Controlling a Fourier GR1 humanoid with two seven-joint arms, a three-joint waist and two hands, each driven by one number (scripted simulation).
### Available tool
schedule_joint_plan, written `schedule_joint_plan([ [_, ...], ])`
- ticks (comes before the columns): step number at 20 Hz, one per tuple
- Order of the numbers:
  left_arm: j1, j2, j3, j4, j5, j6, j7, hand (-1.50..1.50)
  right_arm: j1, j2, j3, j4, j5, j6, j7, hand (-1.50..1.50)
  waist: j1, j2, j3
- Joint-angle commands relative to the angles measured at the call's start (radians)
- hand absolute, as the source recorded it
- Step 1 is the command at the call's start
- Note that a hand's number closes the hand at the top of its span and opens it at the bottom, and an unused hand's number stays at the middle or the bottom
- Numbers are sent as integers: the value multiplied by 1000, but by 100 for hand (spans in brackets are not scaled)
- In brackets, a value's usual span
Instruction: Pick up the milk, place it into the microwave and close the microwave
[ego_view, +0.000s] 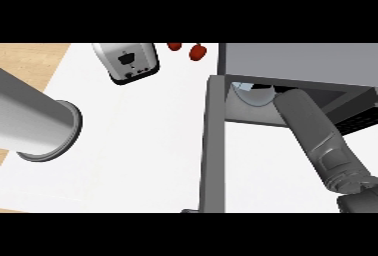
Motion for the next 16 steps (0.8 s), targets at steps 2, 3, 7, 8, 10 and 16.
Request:
schedule_joint_plan([
  [2, -11, -20, -30, 19, -30, -13, -8, -150, -21, -54, 16, 66, 41, -67, 14, 150, 16, 5, -6],
  [3, -22, -12, -21, 6, -33, -1, -10, -150, -47, -48, -3, 81, 27, -94, 67, 150, 19, 0, -6],
  [7, -22, 12, -12, 25, -35, -15, -9, -150, -2, -123, 26, 189, 74, -259, 217, -150, 22, 11, -12],
  [8, -34, 8, -20, 12, -59, -9, -13, -150, -1, -128, 37, 190, 86, -289, 260, -150, 23, 17, -11],
  [10, -56, 37, -3, 38, -67, -5, -16, -150, -34, -79, 52, 168, 96, -269, 201, -150, 30, 7, -6],
  [16, -57, 9, -33, 87, -113, -40, -48, -150, -36, -79, 39, 98, 81, -116, 65, -150, 21, 9, -5],
])
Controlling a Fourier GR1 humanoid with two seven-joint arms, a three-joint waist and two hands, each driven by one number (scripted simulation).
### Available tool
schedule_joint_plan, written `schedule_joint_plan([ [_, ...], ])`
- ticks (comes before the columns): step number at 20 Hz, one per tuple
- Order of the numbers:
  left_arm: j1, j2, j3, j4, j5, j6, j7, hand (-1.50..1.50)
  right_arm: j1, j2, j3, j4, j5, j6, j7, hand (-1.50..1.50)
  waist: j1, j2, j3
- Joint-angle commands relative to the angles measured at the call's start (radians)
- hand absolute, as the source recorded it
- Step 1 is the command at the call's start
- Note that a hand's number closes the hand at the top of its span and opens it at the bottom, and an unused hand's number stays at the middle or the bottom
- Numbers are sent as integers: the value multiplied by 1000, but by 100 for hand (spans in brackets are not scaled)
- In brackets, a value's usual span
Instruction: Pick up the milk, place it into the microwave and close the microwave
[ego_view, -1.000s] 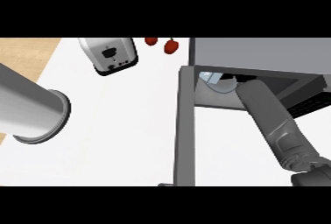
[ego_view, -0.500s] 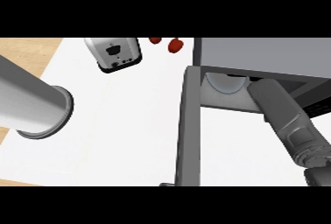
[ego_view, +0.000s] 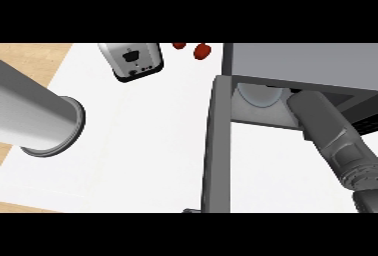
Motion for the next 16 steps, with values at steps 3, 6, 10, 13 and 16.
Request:
schedule_joint_plan([
  [3, -20, 15, -31, 44, -21, -43, -13, -150, -21, 19, -15, -28, -15, 78, -68, -150, -2, -1, 0],
  [6, -4, 0, -57, 35, -41, -74, -23, -150, -21, 29, -29, -24, -30, 136, -89, -150, -2, -7, -1],
  [10, -18, 8, -79, 56, -10, -96, -19, -150, -36, 44, -85, -41, -90, 248, -119, -150, -14, -15, 0],
  [13, -7, -22, -119, 44, -36, -129, -36, -150, 0, 52, -125, -62, -133, 297, -189, -150, -28, -20, 0],
  [16, -12, -1, -130, 51, -25, -142, -20, -150, 16, 62, -156, -63, -166, 368, -227, -150, -41, -25, -1],
])
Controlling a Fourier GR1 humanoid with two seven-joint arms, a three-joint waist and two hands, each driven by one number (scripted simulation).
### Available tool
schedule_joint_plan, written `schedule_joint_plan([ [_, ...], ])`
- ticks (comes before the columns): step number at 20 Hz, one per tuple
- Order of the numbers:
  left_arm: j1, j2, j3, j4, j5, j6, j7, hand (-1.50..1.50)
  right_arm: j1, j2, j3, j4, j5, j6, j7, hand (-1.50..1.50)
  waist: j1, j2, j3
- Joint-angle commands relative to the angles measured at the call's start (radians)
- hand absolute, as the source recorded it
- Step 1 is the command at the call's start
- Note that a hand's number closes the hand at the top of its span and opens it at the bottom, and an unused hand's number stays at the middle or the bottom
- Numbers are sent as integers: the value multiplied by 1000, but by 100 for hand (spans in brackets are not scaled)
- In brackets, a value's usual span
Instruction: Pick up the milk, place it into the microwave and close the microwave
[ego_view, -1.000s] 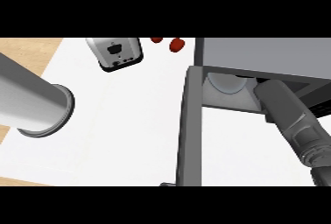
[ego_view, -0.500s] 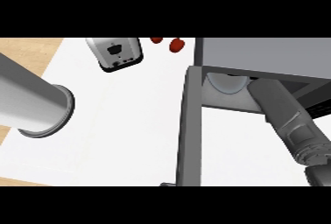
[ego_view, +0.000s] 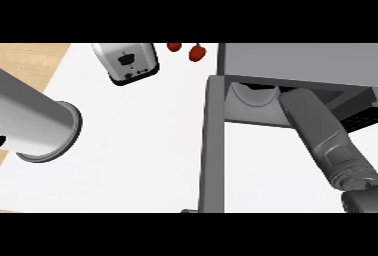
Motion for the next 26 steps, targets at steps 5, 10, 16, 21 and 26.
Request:
schedule_joint_plan([
  [5, -37, -29, -76, 9, -34, -18, 0, -150, 17, 64, -107, -21, -116, 179, -86, -150, -36, -20, -4],
  [10, 8, -72, -137, -90, -22, 10, 55, 150, 110, 41, -141, -8, -155, 303, -155, -150, -50, -31, -4],
  [16, -39, -106, -246, -122, -39, 82, 147, 150, 183, 76, -173, -33, -208, 458, -212, -150, -79, -41, -5],
  [21, 23, -116, -282, -125, -47, 50, 142, 150, 292, 166, -146, -125, -224, 509, -249, -150, -107, -56, -7],
  [26, 46, -142, -389, -101, -130, 69, 98, 150, 443, 184, -108, -263, -234, 519, -239, -150, -121, -61, -8],
])
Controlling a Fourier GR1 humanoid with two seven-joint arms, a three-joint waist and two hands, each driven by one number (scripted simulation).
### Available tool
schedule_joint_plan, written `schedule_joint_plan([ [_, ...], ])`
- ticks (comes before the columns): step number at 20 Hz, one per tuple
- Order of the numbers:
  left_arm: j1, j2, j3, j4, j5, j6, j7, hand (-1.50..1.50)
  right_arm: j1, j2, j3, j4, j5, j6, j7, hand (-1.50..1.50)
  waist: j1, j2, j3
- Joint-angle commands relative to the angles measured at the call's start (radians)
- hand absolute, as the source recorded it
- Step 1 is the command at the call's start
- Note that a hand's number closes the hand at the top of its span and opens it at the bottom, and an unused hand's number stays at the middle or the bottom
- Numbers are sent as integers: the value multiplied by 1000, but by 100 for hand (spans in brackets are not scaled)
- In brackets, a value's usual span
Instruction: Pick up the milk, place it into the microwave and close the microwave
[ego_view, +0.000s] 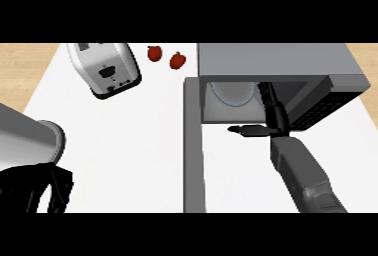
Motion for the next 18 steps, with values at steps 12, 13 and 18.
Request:
schedule_joint_plan([
  [12, -159, -14, -305, 103, -284, 147, -76, 150, 562, 27, 138, -601, -35, 104, 110, -150, -34, -6, -2],
  [13, -185, -14, -314, 160, -298, 145, -90, 150, 609, 65, 171, -651, -14, 73, 107, -150, -38, -5, -3],
  [18, -232, -14, -492, 286, -428, 203, -178, 150, 794, -6, 179, -854, -50, 158, 136, -150, -30, -1, -2],
])
